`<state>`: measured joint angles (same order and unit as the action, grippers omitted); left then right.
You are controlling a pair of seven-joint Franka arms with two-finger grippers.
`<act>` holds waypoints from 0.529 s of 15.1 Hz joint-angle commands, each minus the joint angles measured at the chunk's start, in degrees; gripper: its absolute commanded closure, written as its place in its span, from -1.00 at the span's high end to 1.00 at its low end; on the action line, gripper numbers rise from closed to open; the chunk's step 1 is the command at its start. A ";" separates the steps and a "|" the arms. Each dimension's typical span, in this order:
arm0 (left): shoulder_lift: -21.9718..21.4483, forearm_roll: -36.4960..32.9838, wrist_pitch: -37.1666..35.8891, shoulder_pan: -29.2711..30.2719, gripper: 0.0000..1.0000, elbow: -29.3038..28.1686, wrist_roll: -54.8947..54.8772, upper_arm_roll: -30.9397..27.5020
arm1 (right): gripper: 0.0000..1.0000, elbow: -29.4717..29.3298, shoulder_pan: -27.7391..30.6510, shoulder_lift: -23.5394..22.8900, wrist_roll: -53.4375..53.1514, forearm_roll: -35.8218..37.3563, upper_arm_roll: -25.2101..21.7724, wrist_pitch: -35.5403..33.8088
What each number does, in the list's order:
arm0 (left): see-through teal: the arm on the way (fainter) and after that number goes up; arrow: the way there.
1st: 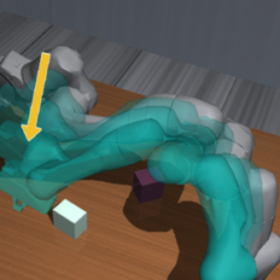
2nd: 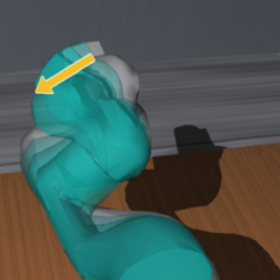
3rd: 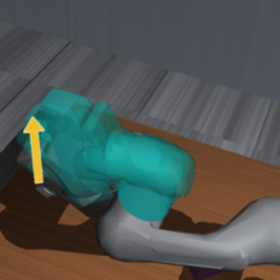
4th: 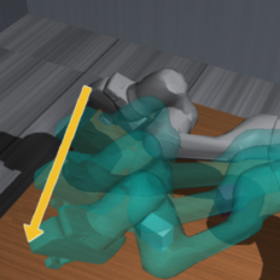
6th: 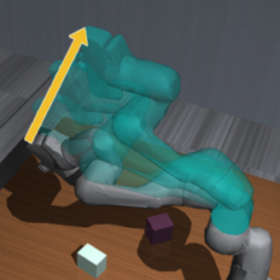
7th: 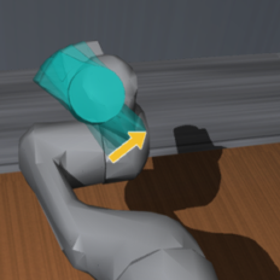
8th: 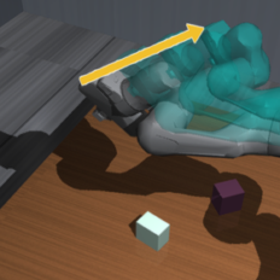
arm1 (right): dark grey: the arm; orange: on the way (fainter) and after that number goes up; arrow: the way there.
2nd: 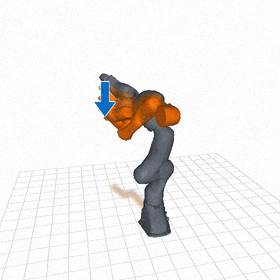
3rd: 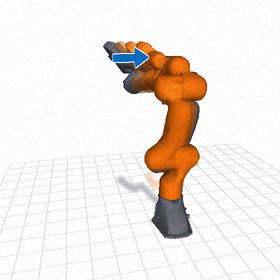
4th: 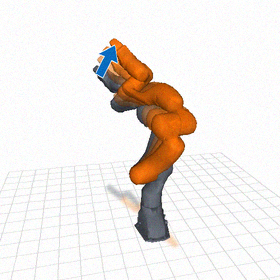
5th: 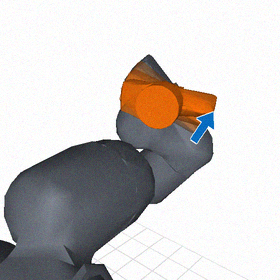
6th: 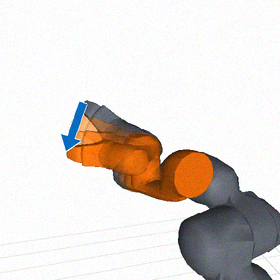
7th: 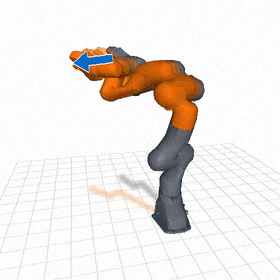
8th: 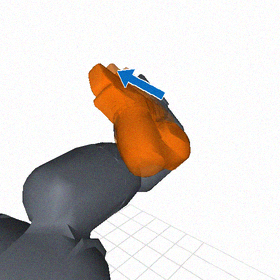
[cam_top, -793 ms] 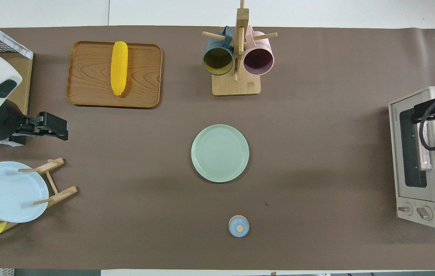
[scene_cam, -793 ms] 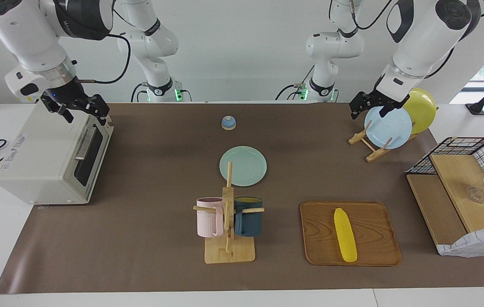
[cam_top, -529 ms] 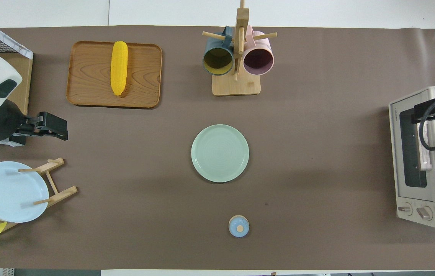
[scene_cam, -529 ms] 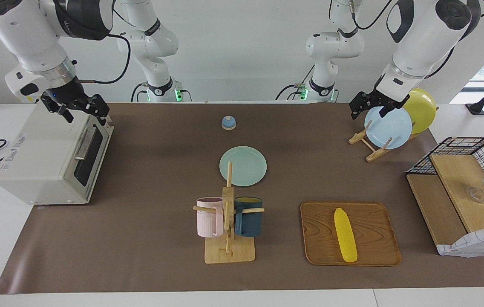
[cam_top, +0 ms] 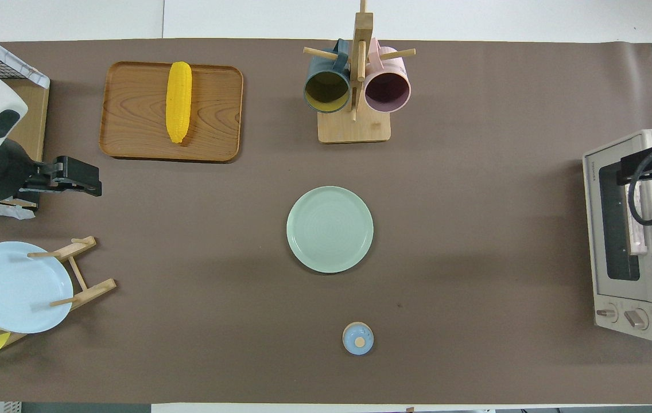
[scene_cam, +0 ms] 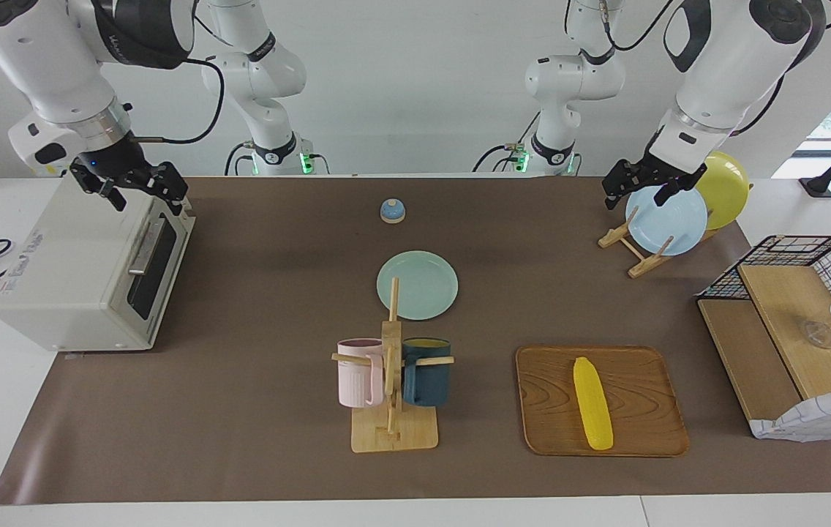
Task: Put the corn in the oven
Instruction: 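Move the left gripper out toward the yellow corn on the tray, then lower the left gripper and grasp the yellow corn on the tray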
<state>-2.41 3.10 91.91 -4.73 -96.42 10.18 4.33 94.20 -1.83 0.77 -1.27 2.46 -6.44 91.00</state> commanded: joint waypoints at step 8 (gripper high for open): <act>27.15 0.24 2.73 -0.46 1.00 22.64 -3.50 0.06 | 1.00 5.56 -0.63 3.27 1.88 -0.79 1.08 0.23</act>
<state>12.73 3.11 95.12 -4.82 -85.80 8.37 4.58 96.16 -2.94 1.42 -1.26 2.46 -5.69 90.67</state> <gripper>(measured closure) 0.000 0.000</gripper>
